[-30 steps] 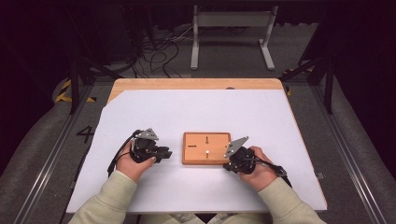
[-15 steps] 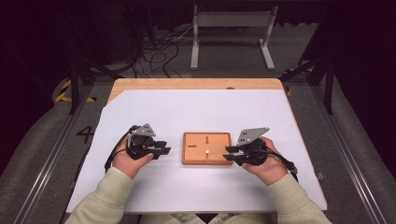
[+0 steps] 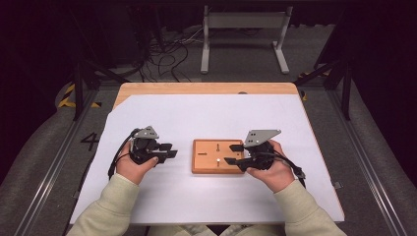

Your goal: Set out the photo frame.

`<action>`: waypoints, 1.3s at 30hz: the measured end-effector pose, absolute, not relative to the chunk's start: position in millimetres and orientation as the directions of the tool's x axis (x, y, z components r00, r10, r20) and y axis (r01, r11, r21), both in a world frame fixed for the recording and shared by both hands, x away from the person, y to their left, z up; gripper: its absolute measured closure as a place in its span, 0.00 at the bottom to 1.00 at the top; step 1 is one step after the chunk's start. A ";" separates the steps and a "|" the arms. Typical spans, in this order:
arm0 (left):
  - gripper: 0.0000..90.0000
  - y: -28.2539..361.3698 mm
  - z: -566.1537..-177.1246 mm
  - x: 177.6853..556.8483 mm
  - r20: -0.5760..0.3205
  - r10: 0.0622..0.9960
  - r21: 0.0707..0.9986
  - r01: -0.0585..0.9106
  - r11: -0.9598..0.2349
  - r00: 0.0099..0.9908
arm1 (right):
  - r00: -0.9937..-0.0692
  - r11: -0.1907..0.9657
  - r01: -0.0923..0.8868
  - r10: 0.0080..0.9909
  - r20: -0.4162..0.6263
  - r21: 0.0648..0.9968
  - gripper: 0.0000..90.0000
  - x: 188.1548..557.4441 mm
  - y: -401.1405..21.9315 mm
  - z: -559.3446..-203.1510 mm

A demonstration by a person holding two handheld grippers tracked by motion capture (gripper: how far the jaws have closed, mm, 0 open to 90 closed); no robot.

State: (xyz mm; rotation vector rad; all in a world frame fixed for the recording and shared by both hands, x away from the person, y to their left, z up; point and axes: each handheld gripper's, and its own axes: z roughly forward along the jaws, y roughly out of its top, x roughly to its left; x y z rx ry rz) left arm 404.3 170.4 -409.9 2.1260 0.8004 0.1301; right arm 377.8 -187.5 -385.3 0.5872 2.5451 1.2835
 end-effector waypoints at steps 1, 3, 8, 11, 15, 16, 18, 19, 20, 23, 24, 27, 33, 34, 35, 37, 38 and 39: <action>0.68 170.3 -409.7 404.1 -0.182 0.585 0.745 0.499 -0.442 0.790 | -0.896 0.535 0.243 0.443 -0.024 0.809 0.57 378.0 -184.6 -386.4; 0.68 170.1 -409.8 404.0 -0.180 0.584 0.746 0.497 -0.443 0.791 | -0.905 0.532 0.235 0.424 -0.016 0.813 0.57 379.3 -177.4 -390.9; 0.65 169.8 -410.5 405.2 -0.174 0.579 0.751 0.488 -0.445 0.796 | -0.915 0.540 0.248 0.404 0.011 0.804 0.59 384.1 -166.8 -403.6; 0.65 168.4 -411.4 405.4 -0.181 0.579 0.748 0.493 -0.444 0.795 | -0.921 0.577 0.243 0.388 0.000 0.780 0.64 388.3 -161.3 -412.1; 0.64 167.4 -411.8 405.2 -0.186 0.579 0.747 0.497 -0.442 0.794 | -0.931 0.621 0.222 0.364 -0.025 0.752 0.71 391.6 -155.9 -419.8; 0.64 167.3 -412.2 405.6 -0.183 0.576 0.748 0.493 -0.444 0.797 | -0.934 0.632 0.218 0.356 -0.029 0.744 0.73 392.5 -154.5 -421.7; 0.63 166.4 -413.5 406.4 -0.184 0.568 0.750 0.488 -0.447 0.802 | -0.935 0.663 0.208 0.352 -0.053 0.719 0.79 394.7 -152.5 -424.9; 0.62 165.7 -414.4 406.7 -0.189 0.563 0.749 0.488 -0.448 0.805 | -0.935 0.671 0.206 0.350 -0.059 0.713 0.82 395.0 -152.1 -425.5; 0.62 165.0 -415.1 406.9 -0.186 0.562 0.749 0.487 -0.450 0.806 | -0.935 0.681 0.200 0.347 -0.071 0.705 0.85 395.3 -151.9 -426.2; 0.61 163.3 -416.5 407.5 -0.184 0.557 0.746 0.484 -0.456 0.809 | -0.942 0.717 0.164 0.317 -0.108 0.677 0.93 393.6 -149.4 -427.7; 0.61 163.2 -416.7 407.7 -0.182 0.556 0.748 0.482 -0.457 0.811 | -0.942 0.725 0.153 0.312 -0.122 0.672 0.93 392.7 -148.3 -427.9; 0.61 163.2 -416.8 407.6 -0.189 0.559 0.747 0.488 -0.452 0.807 | -0.942 0.753 0.108 0.287 -0.177 0.649 0.91 389.5 -145.3 -427.2; 0.60 161.9 -417.1 407.6 -0.181 0.554 0.746 0.481 -0.461 0.813 | -0.933 0.787 0.045 0.253 -0.256 0.615 0.90 384.2 -141.8 -427.1; 0.60 161.8 -417.2 407.9 -0.178 0.553 0.747 0.477 -0.463 0.814 | -0.932 0.791 0.039 0.249 -0.262 0.611 0.90 383.8 -141.6 -427.0; 0.60 161.9 -417.2 408.2 -0.175 0.551 0.748 0.474 -0.465 0.816 | -0.931 0.793 0.034 0.248 -0.270 0.609 0.90 383.3 -141.4 -427.1; 0.60 161.8 -417.2 408.2 -0.176 0.551 0.747 0.475 -0.465 0.816 | -0.929 0.797 0.026 0.243 -0.280 0.603 0.90 382.6 -141.3 -427.0; 0.60 161.5 -417.2 407.9 -0.180 0.551 0.745 0.479 -0.464 0.815 | -0.927 0.799 0.020 0.240 -0.289 0.601 0.89 381.9 -141.0 -427.3; 0.60 161.2 -417.4 407.9 -0.182 0.550 0.745 0.480 -0.464 0.815 | -0.924 0.805 0.011 0.235 -0.302 0.593 0.89 380.7 -140.5 -427.3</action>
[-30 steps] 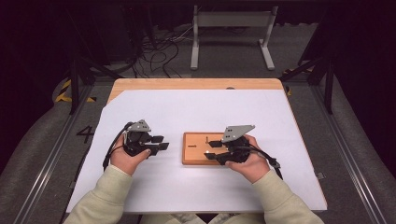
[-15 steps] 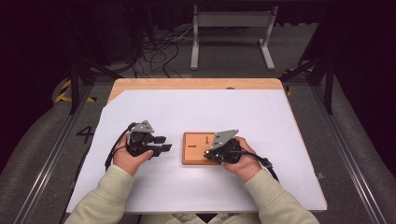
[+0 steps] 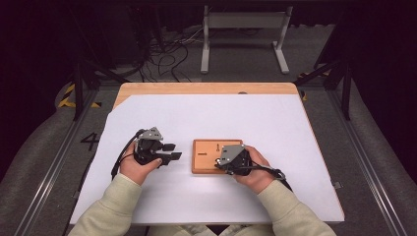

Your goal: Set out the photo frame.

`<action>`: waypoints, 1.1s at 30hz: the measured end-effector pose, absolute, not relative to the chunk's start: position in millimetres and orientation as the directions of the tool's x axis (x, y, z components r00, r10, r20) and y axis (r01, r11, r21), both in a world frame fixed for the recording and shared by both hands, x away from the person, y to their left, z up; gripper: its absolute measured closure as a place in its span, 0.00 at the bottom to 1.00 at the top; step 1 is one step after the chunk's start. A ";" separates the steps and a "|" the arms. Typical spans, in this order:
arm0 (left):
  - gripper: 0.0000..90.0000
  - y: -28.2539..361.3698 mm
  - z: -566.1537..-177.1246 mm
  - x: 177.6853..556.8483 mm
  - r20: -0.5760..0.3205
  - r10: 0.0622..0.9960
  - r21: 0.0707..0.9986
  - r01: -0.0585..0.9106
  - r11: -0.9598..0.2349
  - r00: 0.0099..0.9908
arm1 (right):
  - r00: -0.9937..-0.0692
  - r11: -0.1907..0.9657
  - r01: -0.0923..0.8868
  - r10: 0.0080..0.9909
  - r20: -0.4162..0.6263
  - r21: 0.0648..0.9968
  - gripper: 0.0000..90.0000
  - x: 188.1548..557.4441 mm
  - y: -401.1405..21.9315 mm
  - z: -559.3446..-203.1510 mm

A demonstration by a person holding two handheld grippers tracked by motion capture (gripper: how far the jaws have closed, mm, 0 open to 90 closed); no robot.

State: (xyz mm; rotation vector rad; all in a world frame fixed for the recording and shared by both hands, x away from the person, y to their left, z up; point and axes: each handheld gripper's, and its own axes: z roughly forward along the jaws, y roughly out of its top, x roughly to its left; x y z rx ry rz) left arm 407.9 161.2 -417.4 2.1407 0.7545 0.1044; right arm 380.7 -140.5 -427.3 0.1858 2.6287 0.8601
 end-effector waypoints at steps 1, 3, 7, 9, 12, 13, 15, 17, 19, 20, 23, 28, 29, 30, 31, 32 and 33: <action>0.60 160.9 -417.5 408.1 -0.182 0.549 0.743 0.480 -0.466 0.816 | -0.920 0.813 -0.006 0.224 -0.322 0.582 0.88 379.4 -139.7 -427.3; 0.60 160.3 -417.8 408.1 -0.183 0.548 0.743 0.481 -0.466 0.816 | -0.914 0.819 -0.018 0.220 -0.341 0.574 0.88 377.5 -138.8 -427.4; 0.59 157.9 -418.3 408.1 -0.185 0.542 0.742 0.478 -0.470 0.820 | -0.896 0.836 -0.043 0.210 -0.390 0.548 0.88 372.3 -137.7 -427.8; 0.59 156.2 -418.5 408.4 -0.188 0.540 0.743 0.479 -0.468 0.820 | -0.890 0.843 -0.048 0.207 -0.406 0.536 0.90 369.5 -139.5 -428.1; 0.59 154.8 -419.1 409.2 -0.192 0.538 0.743 0.480 -0.467 0.821 | -0.890 0.842 -0.045 0.210 -0.404 0.538 0.92 369.6 -141.0 -428.0; 0.59 153.4 -419.1 410.1 -0.187 0.535 0.743 0.475 -0.471 0.824 | -0.894 0.837 -0.036 0.217 -0.393 0.546 0.92 369.9 -141.7 -428.3; 0.59 152.7 -418.9 410.1 -0.189 0.532 0.741 0.475 -0.474 0.825 | -0.900 0.820 -0.008 0.243 -0.362 0.572 0.92 371.4 -143.3 -428.5; 0.59 151.8 -419.0 410.6 -0.190 0.530 0.743 0.474 -0.473 0.826 | -0.907 0.797 0.007 0.260 -0.333 0.604 0.88 373.6 -144.9 -427.4; 0.59 151.0 -419.9 410.8 -0.192 0.531 0.740 0.477 -0.475 0.826 | -0.909 0.765 0.014 0.278 -0.310 0.644 0.85 374.9 -144.9 -424.3; 0.59 150.7 -420.3 410.8 -0.192 0.531 0.738 0.478 -0.476 0.826 | -0.910 0.756 0.011 0.279 -0.308 0.654 0.84 375.3 -144.1 -422.8; 0.59 150.5 -420.1 410.3 -0.190 0.528 0.738 0.475 -0.479 0.828 | -0.907 0.759 -0.017 0.262 -0.328 0.651 0.88 375.6 -140.0 -419.7; 0.59 150.3 -420.0 409.9 -0.192 0.527 0.738 0.476 -0.479 0.828 | -0.898 0.778 -0.065 0.227 -0.376 0.625 0.88 372.4 -138.1 -419.9; 0.59 149.7 -420.2 409.8 -0.194 0.526 0.737 0.477 -0.478 0.828 | -0.898 0.780 -0.066 0.225 -0.378 0.622 0.88 371.0 -137.9 -419.8; 0.59 149.2 -420.2 409.8 -0.193 0.525 0.736 0.476 -0.481 0.829 | -0.898 0.782 -0.076 0.216 -0.384 0.618 0.88 369.9 -137.6 -419.8; 0.59 149.0 -420.1 409.8 -0.191 0.523 0.735 0.474 -0.485 0.831 | -0.897 0.783 -0.076 0.216 -0.386 0.617 0.88 368.0 -137.3 -419.9; 0.59 148.3 -420.3 409.6 -0.193 0.523 0.737 0.474 -0.482 0.830 | -0.896 0.786 -0.086 0.208 -0.393 0.612 0.88 366.5 -137.5 -419.8; 0.59 148.1 -420.3 409.7 -0.191 0.520 0.738 0.471 -0.483 0.833 | -0.895 0.786 -0.089 0.206 -0.396 0.611 0.88 364.5 -137.4 -420.0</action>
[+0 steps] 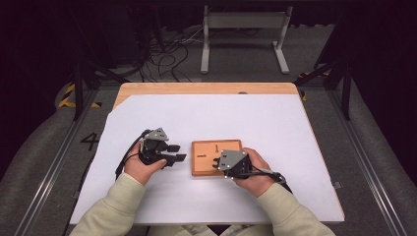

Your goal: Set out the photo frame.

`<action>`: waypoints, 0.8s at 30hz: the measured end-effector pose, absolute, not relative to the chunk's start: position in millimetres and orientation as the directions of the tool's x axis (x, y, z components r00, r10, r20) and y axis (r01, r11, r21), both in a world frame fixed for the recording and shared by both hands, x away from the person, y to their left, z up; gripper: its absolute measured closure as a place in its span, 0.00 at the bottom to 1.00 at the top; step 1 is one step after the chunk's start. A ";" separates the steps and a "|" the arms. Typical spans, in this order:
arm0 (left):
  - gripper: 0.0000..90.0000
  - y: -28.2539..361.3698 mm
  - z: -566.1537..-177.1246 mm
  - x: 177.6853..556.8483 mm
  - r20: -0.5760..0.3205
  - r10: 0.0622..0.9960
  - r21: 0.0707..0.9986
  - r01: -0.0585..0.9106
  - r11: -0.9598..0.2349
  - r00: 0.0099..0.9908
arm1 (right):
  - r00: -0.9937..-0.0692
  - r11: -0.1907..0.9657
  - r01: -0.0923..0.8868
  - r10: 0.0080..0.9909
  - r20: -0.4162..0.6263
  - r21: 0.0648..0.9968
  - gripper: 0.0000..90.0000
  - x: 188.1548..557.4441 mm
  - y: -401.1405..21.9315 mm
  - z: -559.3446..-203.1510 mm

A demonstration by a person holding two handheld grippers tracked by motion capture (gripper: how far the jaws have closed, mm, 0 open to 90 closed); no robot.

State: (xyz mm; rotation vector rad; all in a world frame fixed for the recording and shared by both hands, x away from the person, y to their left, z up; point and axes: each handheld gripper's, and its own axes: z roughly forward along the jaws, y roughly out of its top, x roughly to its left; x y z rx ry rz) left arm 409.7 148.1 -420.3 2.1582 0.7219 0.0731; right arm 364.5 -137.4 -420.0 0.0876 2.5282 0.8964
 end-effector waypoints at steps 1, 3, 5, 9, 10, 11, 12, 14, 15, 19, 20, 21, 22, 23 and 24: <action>0.59 148.1 -420.3 409.7 -0.191 0.520 0.738 0.471 -0.483 0.833 | -0.895 0.786 -0.089 0.206 -0.396 0.611 0.88 364.5 -137.4 -420.0; 0.59 147.4 -420.1 409.4 -0.194 0.518 0.736 0.473 -0.484 0.833 | -0.891 0.788 -0.102 0.199 -0.408 0.607 0.88 359.6 -137.2 -420.4; 0.58 146.9 -420.1 409.4 -0.195 0.517 0.737 0.473 -0.484 0.834 | -0.889 0.794 -0.110 0.190 -0.416 0.598 0.89 355.2 -136.7 -419.8; 0.58 145.8 -420.5 409.2 -0.201 0.513 0.734 0.475 -0.485 0.835 | -0.881 0.801 -0.124 0.183 -0.437 0.586 0.91 346.8 -136.3 -419.7; 0.58 145.6 -420.6 409.3 -0.202 0.510 0.735 0.474 -0.485 0.836 | -0.881 0.803 -0.125 0.180 -0.437 0.583 0.92 345.3 -136.4 -419.3; 0.57 145.6 -420.6 409.3 -0.202 0.510 0.735 0.474 -0.485 0.836 | -0.881 0.803 -0.125 0.180 -0.437 0.583 0.92 345.3 -136.4 -419.3; 0.57 145.0 -420.4 408.9 -0.211 0.508 0.735 0.478 -0.481 0.835 | -0.881 0.807 -0.133 0.170 -0.441 0.576 0.93 340.6 -136.3 -418.7; 0.56 144.7 -420.1 408.7 -0.213 0.503 0.735 0.477 -0.482 0.837 | -0.876 0.811 -0.139 0.166 -0.452 0.568 0.93 336.6 -135.9 -419.1; 0.56 143.5 -419.5 408.0 -0.214 0.500 0.739 0.474 -0.479 0.839 | -0.876 0.813 -0.140 0.164 -0.454 0.565 0.93 335.4 -135.8 -419.1; 0.52 141.3 -418.1 406.5 -0.219 0.492 0.745 0.470 -0.474 0.843 | -0.872 0.817 -0.146 0.160 -0.462 0.558 0.93 332.4 -135.4 -419.6; 0.51 140.7 -417.8 406.6 -0.215 0.487 0.749 0.463 -0.474 0.847 | -0.869 0.818 -0.149 0.160 -0.469 0.556 0.93 331.4 -135.0 -419.9; 0.51 140.0 -417.6 406.5 -0.214 0.483 0.750 0.459 -0.476 0.849 | -0.867 0.820 -0.150 0.159 -0.473 0.552 0.93 330.4 -134.9 -420.0; 0.51 139.2 -417.8 406.5 -0.216 0.486 0.750 0.463 -0.472 0.847 | -0.865 0.826 -0.160 0.146 -0.480 0.541 0.93 330.1 -135.1 -419.7; 0.50 138.4 -418.3 406.9 -0.222 0.485 0.750 0.466 -0.470 0.846 | -0.862 0.824 -0.157 0.154 -0.483 0.544 0.93 329.3 -134.7 -420.2; 0.49 137.8 -418.7 407.7 -0.220 0.486 0.752 0.464 -0.468 0.846 | -0.860 0.825 -0.157 0.156 -0.485 0.543 0.93 328.7 -134.6 -420.4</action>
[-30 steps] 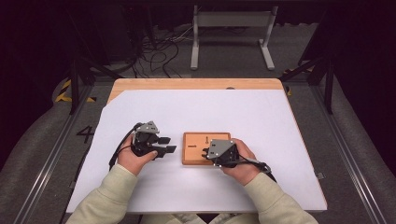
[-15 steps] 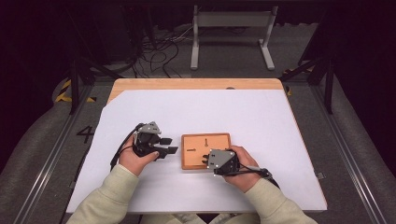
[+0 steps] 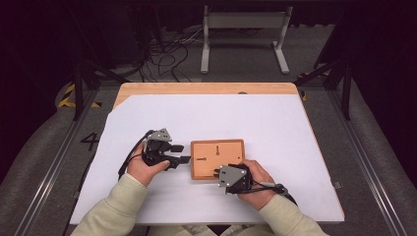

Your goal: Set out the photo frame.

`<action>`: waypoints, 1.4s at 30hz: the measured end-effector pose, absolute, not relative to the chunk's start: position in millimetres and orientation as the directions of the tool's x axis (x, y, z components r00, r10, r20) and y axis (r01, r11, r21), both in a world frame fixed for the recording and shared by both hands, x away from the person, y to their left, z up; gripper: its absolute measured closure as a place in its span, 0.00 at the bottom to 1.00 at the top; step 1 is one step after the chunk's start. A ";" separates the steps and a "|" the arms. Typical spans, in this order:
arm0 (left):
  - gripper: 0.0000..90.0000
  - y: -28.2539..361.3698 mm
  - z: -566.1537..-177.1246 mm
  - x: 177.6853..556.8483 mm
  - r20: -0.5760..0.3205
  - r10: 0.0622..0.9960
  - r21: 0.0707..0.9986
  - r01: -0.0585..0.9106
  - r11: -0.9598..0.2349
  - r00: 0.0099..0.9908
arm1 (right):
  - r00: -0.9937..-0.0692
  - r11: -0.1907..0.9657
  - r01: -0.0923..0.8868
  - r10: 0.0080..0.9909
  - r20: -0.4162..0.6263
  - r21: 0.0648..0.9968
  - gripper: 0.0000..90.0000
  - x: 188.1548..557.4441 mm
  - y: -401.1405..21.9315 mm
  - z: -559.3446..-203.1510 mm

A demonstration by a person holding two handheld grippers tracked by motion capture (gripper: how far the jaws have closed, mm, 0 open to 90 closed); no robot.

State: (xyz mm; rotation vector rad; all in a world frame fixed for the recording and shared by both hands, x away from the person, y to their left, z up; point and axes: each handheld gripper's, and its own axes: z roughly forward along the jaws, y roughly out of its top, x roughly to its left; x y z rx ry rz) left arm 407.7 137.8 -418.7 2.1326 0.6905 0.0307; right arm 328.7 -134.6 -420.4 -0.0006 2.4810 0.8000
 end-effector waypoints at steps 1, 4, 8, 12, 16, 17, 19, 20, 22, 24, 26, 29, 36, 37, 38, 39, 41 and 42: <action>0.49 137.0 -419.1 408.3 -0.224 0.488 0.753 0.468 -0.463 0.843 | -0.860 0.827 -0.167 0.144 -0.489 0.537 0.93 328.6 -134.8 -420.3; 0.47 133.9 -420.6 411.9 -0.246 0.485 0.765 0.475 -0.435 0.839 | -0.853 0.830 -0.173 0.142 -0.502 0.530 0.93 326.6 -134.2 -421.2; 0.44 128.9 -423.6 417.1 -0.277 0.492 0.760 0.501 -0.414 0.826 | -0.845 0.837 -0.175 0.141 -0.515 0.518 0.93 324.4 -133.0 -422.4; 0.39 125.3 -427.4 423.6 -0.317 0.491 0.739 0.536 -0.408 0.812 | -0.840 0.842 -0.172 0.145 -0.522 0.511 0.93 323.0 -132.3 -424.2; 0.37 118.9 -429.1 429.6 -0.352 0.480 0.721 0.560 -0.409 0.804 | -0.830 0.854 -0.175 0.139 -0.539 0.490 0.92 321.5 -131.6 -427.5; 0.36 117.3 -429.7 431.3 -0.350 0.477 0.722 0.557 -0.412 0.806 | -0.828 0.861 -0.173 0.136 -0.544 0.479 0.92 320.9 -131.4 -428.8; 0.36 114.7 -430.7 433.5 -0.361 0.472 0.719 0.563 -0.409 0.804 | -0.828 0.864 -0.169 0.137 -0.544 0.475 0.91 320.2 -131.9 -430.7; 0.36 113.4 -431.0 434.2 -0.368 0.469 0.716 0.567 -0.407 0.803 | -0.829 0.862 -0.167 0.140 -0.542 0.478 0.91 319.9 -132.4 -431.2; 0.36 110.3 -431.9 436.5 -0.364 0.461 0.718 0.559 -0.415 0.809 | -0.830 0.866 -0.170 0.132 -0.543 0.471 0.92 320.2 -132.9 -431.9; 0.37 107.8 -432.8 437.5 -0.363 0.453 0.721 0.554 -0.417 0.814 | -0.836 0.863 -0.157 0.143 -0.530 0.480 0.93 320.1 -134.0 -434.4; 0.39 104.7 -435.2 437.9 -0.368 0.435 0.723 0.547 -0.423 0.822 | -0.844 0.859 -0.144 0.153 -0.515 0.491 0.94 319.4 -135.2 -434.3; 0.41 102.6 -435.8 437.6 -0.358 0.426 0.726 0.534 -0.432 0.831 | -0.841 0.856 -0.140 0.161 -0.516 0.497 0.94 318.3 -135.2 -434.6; 0.43 103.2 -435.7 437.4 -0.356 0.419 0.735 0.527 -0.427 0.835 | -0.836 0.861 -0.153 0.149 -0.528 0.485 0.93 316.6 -134.9 -434.9; 0.42 103.1 -435.9 436.9 -0.356 0.417 0.735 0.526 -0.427 0.836 | -0.835 0.861 -0.157 0.146 -0.531 0.483 0.93 316.5 -134.8 -435.1; 0.42 103.0 -436.1 436.6 -0.356 0.418 0.736 0.526 -0.426 0.836 | -0.831 0.861 -0.151 0.156 -0.534 0.486 0.93 315.5 -134.6 -435.6; 0.42 103.1 -436.6 436.8 -0.354 0.415 0.735 0.524 -0.431 0.838 | -0.830 0.862 -0.150 0.157 -0.536 0.485 0.93 315.3 -134.5 -435.6; 0.40 102.1 -438.1 436.8 -0.355 0.416 0.730 0.527 -0.435 0.837 | -0.828 0.864 -0.153 0.153 -0.539 0.480 0.93 315.1 -134.4 -435.5; 0.39 101.8 -438.4 436.9 -0.357 0.415 0.728 0.528 -0.437 0.837 | -0.828 0.865 -0.155 0.150 -0.540 0.477 0.93 315.0 -134.2 -435.6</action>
